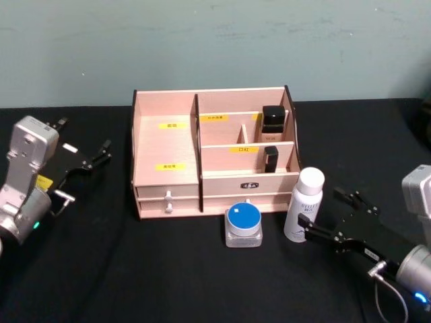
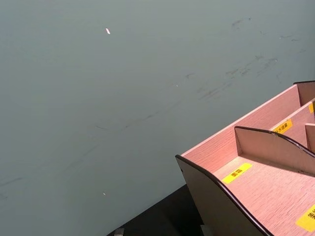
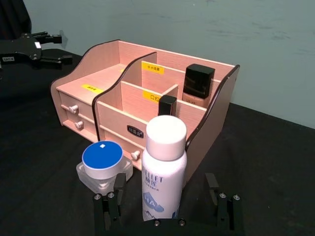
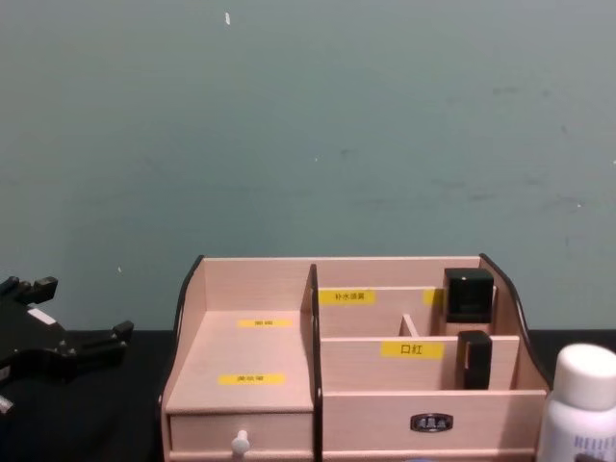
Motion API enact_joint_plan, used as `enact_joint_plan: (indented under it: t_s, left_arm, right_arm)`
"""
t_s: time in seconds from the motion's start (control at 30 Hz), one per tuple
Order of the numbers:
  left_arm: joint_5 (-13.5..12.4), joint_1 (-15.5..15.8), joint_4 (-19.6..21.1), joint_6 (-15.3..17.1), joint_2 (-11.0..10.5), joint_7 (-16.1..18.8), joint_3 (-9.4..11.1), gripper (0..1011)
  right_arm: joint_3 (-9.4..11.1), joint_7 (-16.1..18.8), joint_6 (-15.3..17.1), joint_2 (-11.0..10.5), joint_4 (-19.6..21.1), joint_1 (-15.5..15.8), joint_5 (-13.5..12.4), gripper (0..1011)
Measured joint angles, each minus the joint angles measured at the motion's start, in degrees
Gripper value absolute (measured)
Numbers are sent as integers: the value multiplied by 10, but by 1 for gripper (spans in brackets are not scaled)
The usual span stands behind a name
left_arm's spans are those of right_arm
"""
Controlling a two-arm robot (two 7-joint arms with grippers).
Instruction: Pick up the facial cleanser and watermelon frost from the table and place them into the tiered storage box.
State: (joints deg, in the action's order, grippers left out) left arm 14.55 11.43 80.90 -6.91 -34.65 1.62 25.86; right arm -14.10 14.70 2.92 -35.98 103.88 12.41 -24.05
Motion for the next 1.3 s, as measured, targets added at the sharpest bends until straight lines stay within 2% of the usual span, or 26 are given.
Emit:
enact_joint_plan:
  t_s: [0.43, 0.93, 1.3]
  left_arm:
    - [0, 0, 0, 0, 0, 0, 0, 1001]
    - [0, 0, 0, 0, 0, 0, 0, 1001]
    - [0, 0, 0, 0, 0, 0, 0, 1001]
  right_arm:
    - [-10, 29, 6, 34, -39, -44, 19, 1000]
    - [-12, 47, 18, 64, -66, -74, 41, 1000]
    - [-12, 47, 19, 64, -66, -73, 41, 1000]
